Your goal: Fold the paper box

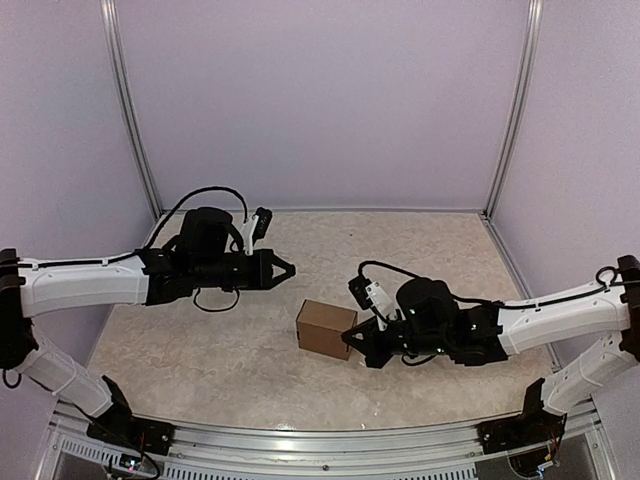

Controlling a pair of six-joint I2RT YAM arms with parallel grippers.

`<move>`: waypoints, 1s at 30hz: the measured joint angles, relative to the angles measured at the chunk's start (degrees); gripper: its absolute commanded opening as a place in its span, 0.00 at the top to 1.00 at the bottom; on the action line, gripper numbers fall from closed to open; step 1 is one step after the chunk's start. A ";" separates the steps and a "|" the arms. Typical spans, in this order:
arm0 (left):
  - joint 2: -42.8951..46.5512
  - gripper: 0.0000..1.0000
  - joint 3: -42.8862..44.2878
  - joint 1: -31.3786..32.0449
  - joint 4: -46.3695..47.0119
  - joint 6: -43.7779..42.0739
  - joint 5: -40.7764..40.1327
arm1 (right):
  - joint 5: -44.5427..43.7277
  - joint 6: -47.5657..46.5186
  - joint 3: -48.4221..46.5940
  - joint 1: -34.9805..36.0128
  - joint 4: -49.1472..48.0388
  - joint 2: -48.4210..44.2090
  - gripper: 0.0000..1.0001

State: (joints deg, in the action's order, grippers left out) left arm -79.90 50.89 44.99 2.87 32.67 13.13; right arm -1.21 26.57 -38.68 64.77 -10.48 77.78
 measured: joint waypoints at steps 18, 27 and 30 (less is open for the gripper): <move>-25.79 1.00 14.67 -4.24 -2.10 -4.02 4.70 | -3.13 3.02 0.00 -0.02 -2.56 11.61 1.00; -27.82 1.00 13.97 -4.59 -4.22 -6.21 9.77 | -5.07 5.44 0.00 -2.60 -3.32 12.26 1.00; -27.04 1.00 11.78 -4.72 -4.26 -6.40 10.67 | -5.35 5.97 0.00 -3.61 -3.85 12.28 1.00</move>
State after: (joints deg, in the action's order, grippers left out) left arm -106.94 62.67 40.27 -1.39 26.26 23.79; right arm -6.57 32.53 -38.68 61.17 -14.33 90.06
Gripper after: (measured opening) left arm 0.002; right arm 0.003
